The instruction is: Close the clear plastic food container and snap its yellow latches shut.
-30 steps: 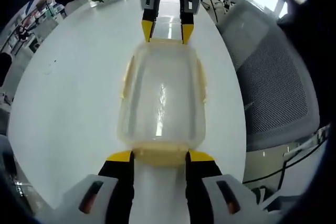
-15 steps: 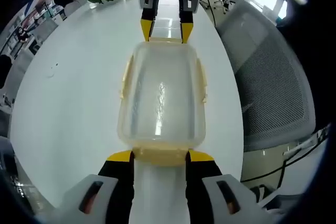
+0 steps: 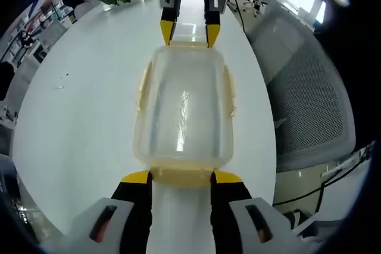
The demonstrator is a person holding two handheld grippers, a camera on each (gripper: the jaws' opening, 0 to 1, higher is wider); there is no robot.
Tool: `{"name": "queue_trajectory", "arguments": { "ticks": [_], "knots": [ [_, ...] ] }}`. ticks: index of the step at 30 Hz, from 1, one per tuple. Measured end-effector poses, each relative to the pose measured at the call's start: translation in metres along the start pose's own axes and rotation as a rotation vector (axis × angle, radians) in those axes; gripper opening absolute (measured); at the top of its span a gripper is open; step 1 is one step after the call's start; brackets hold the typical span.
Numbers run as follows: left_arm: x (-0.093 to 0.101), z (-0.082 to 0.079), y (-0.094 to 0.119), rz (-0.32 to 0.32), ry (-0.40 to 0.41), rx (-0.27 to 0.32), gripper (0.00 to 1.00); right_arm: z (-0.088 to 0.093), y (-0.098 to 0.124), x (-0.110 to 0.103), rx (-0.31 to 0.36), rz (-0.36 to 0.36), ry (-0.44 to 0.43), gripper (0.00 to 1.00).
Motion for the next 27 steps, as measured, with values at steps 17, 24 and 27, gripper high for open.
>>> {"name": "queue_trajectory", "arguments": {
  "ticks": [17,24,27],
  "knots": [
    [0.002,-0.008,-0.001,0.009,0.008,0.000,0.37,0.006,0.004,-0.001,-0.004,0.001,0.006,0.37],
    [0.001,-0.012,-0.002,0.008,0.003,0.002,0.37,0.010,0.006,-0.001,-0.011,0.000,0.000,0.37],
    [0.001,-0.015,-0.003,0.007,0.008,0.003,0.37,0.012,0.008,0.000,-0.009,0.002,-0.003,0.37]
  ]
}}
Point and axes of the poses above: the point that each gripper's makers call its tool centre point, and the gripper's own axes: y roughly backward along the fingers, x roughly to its right, z roughly out of its underside, the point moved 10 cm from there along y, roughly backward along the fingers, and after that the axes turned 3 degrees about -y, right-handed, at the moved point
